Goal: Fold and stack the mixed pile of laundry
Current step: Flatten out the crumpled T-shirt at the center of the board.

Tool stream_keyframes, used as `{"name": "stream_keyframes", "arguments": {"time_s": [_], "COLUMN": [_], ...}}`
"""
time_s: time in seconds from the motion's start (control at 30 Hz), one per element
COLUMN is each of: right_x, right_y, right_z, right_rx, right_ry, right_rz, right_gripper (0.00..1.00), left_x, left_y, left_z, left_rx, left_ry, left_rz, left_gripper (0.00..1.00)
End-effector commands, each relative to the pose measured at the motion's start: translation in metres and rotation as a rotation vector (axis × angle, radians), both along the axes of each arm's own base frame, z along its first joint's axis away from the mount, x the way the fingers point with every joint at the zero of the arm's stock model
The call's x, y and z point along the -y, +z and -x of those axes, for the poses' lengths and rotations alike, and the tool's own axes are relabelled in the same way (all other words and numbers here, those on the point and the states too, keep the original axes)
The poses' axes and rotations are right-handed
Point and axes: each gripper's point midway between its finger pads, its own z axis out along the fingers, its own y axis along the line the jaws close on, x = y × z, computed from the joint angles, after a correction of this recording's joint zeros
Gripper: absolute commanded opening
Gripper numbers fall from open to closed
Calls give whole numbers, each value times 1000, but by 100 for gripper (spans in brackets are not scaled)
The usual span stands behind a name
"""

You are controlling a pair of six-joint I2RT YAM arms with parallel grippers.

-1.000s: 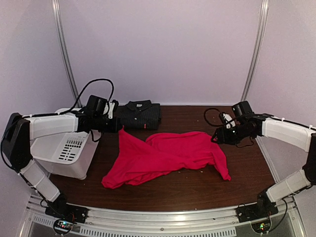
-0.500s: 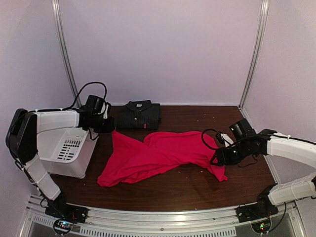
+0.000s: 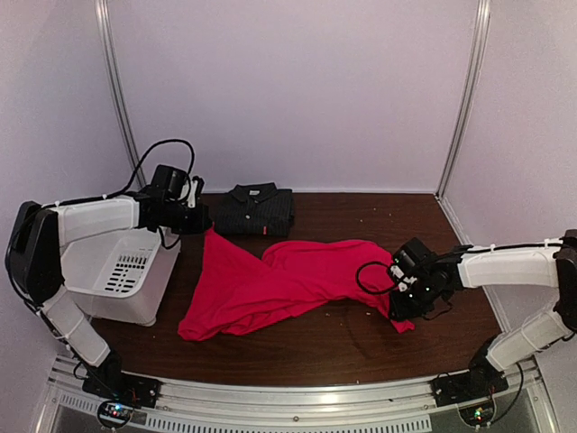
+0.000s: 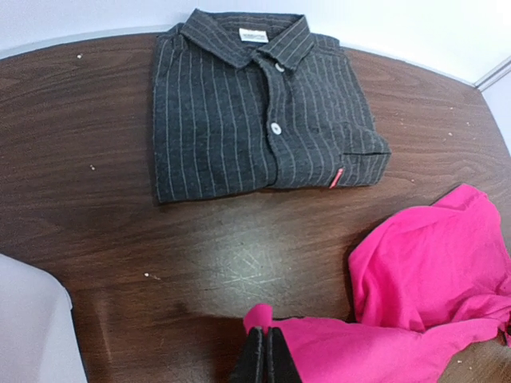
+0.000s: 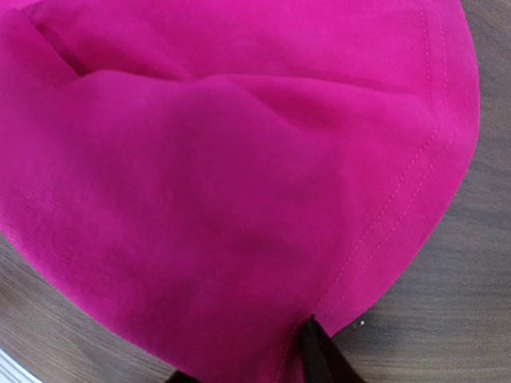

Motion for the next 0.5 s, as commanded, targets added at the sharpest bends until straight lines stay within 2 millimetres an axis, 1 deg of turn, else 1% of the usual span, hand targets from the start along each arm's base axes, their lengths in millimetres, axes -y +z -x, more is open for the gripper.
{"name": "stream_keyframes", "arguments": {"time_s": [0.0,0.03,0.07,0.1,0.17,0.2,0.23,0.3,0.33,0.4,0.47], "right_x": [-4,-11,-18,-29,-43,-46,-46,-38,-34,-30,-27], "right_y": [24,35,49,69,100,114,122,130,127,117,103], "right_z": [-28,-33,-37,-44,-52,-55,-59,-67,-70,-71,-69], "right_rx": [113,121,130,157,186,194,196,193,178,115,56], "right_ry": [-15,4,20,39,67,76,81,70,65,61,39], "right_rz": [13,-15,-52,-111,-218,-263,-293,-328,-347,-418,-512], "right_gripper": [10,2,0,0,0,0,0,0,0,0,0], "left_x": [9,7,5,2,-4,-9,-14,-24,-28,-35,-43], "left_y": [55,63,73,82,95,100,104,105,105,100,96], "left_z": [-4,-4,-3,-3,-3,-3,-4,-6,-7,-8,-10], "left_rx": [141,154,172,186,204,208,211,207,203,187,174], "left_ry": [-55,-53,-45,-37,-18,-6,12,47,60,81,106], "left_rz": [63,57,52,43,15,-7,-31,-85,-107,-149,-189], "left_gripper": [0,0,0,0,0,0,0,0,0,0,0]}}
